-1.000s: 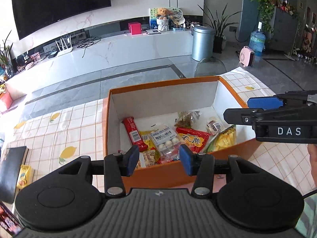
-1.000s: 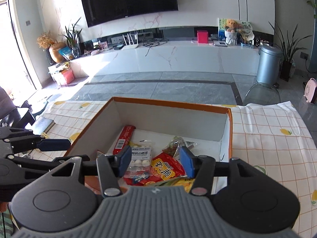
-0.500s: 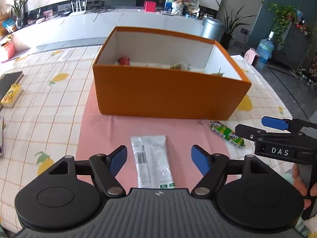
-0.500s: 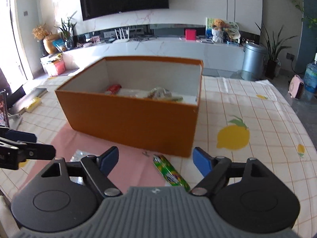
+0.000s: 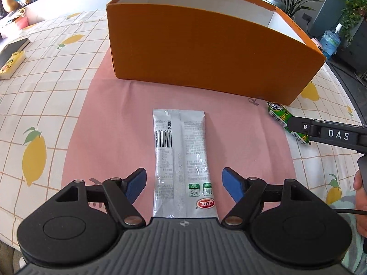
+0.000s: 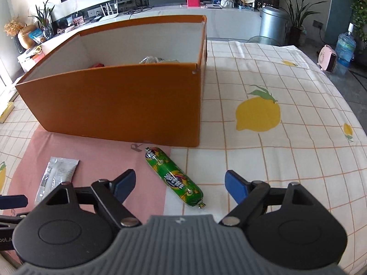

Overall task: Organize snacks
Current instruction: 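Grasp the white packet with left tool while right tool grasps the green sausage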

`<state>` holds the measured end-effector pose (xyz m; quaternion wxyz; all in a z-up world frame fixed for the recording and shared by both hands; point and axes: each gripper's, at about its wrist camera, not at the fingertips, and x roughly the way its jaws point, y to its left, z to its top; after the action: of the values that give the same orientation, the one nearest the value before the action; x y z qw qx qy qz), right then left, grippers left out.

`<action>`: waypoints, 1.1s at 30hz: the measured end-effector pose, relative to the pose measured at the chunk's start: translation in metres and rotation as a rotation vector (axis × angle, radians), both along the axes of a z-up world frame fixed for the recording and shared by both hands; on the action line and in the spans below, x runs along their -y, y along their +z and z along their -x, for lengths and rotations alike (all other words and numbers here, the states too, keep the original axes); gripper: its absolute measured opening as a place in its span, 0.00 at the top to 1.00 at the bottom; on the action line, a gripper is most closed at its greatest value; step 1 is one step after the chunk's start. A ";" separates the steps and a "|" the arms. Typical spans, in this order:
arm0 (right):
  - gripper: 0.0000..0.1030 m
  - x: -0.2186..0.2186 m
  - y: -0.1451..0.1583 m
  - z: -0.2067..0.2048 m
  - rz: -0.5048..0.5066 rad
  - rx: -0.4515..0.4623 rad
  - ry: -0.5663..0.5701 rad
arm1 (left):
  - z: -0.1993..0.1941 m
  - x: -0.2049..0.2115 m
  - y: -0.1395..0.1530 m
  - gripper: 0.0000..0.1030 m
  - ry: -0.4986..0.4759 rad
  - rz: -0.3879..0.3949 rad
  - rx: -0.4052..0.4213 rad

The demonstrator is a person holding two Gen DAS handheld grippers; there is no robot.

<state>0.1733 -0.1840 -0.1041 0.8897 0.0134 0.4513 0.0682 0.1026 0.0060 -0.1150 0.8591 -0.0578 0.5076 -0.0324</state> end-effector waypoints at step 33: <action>0.81 -0.037 -0.013 0.009 -0.114 -0.137 0.183 | 0.000 -0.016 -0.007 0.09 -0.057 -0.009 0.031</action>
<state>0.1646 -0.1467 -0.1173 0.8447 0.0274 0.5055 0.1737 0.1023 0.0222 -0.1225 0.8658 -0.0390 0.4958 -0.0555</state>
